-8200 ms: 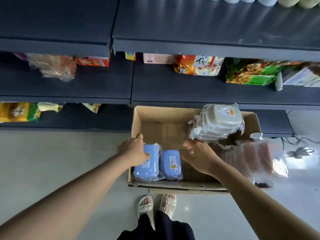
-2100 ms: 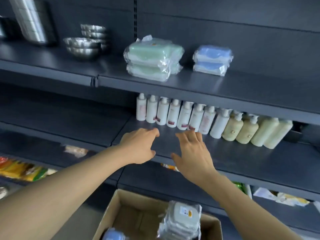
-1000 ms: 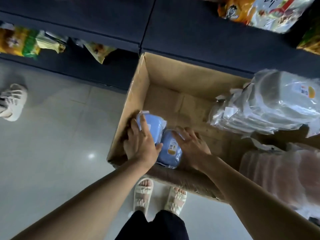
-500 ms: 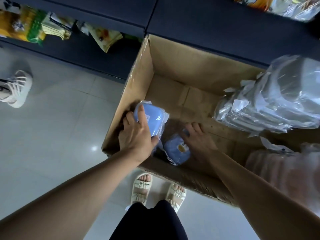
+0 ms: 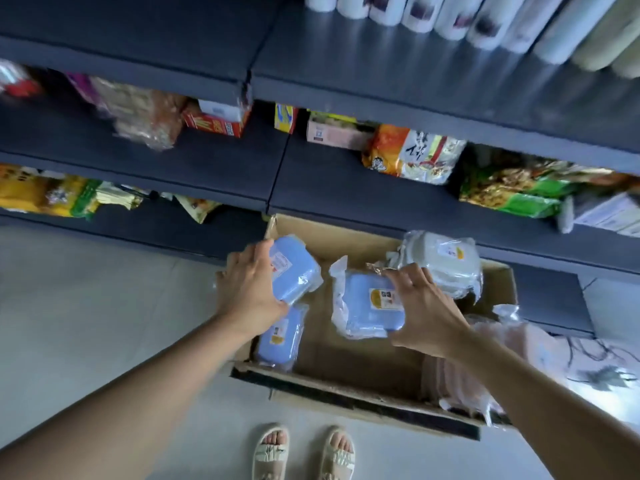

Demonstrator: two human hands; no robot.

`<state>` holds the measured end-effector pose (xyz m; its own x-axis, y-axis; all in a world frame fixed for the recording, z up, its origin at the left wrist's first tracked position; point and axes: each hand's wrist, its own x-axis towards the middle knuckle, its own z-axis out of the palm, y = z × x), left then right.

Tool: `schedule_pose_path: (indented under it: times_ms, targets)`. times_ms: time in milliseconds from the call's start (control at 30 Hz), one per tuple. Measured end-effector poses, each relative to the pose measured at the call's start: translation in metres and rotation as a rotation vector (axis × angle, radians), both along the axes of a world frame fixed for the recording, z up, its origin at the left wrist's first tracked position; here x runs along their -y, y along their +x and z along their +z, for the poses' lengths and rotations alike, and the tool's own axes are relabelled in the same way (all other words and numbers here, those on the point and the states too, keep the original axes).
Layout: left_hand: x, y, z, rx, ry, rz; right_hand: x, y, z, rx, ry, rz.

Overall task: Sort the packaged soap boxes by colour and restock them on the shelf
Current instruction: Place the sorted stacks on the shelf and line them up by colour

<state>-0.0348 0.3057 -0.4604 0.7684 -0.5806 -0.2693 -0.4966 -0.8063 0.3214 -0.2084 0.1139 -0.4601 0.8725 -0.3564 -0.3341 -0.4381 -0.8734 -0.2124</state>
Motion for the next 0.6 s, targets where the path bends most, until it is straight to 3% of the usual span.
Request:
schedule_pose_path:
  times_ms: [600]
  targets:
    - [0.053, 0.023, 0.299, 0.226, -0.398, -0.375, 0.046, -0.023, 0.329, 0.458, -0.275, -0.263]
